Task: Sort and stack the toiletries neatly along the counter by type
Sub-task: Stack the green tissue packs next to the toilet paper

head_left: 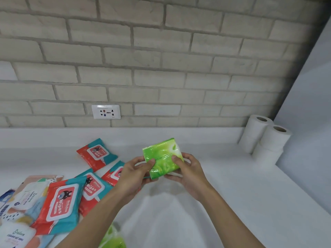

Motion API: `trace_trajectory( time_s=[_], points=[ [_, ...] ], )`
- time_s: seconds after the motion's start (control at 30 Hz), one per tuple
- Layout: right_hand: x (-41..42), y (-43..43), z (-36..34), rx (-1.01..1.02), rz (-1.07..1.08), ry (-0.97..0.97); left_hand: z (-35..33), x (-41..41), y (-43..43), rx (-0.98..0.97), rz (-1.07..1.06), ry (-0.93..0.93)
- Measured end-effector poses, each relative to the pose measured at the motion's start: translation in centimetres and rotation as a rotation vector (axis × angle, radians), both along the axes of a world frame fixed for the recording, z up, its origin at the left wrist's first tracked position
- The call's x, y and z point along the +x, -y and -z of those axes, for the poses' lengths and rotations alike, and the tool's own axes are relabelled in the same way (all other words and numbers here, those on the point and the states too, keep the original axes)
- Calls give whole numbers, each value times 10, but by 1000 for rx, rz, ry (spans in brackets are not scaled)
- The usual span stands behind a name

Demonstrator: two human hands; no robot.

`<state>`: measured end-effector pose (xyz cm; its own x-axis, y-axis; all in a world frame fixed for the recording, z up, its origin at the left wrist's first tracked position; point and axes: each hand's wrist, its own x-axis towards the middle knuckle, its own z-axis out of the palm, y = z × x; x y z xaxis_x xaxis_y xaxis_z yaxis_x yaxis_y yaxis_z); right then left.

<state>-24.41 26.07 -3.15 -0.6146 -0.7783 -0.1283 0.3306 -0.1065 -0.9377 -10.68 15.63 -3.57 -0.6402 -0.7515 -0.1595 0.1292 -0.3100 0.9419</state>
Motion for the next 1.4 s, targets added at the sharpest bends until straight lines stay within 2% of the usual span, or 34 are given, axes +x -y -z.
trace_trajectory(
  time_s=[0.63,0.9,1.1,1.4],
  points=[
    [-154,-69,-1,-25,367,15,-24,-192,-39,-23,205,119],
    [-218,-89,11,-51,474,46,-8,-276,-53,-31,151,168],
    [-263,-93,30,-44,550,149,13,-327,-56,-45,135,259],
    [-318,-73,67,49,659,203,40,-387,-50,-24,113,331]
  ],
)
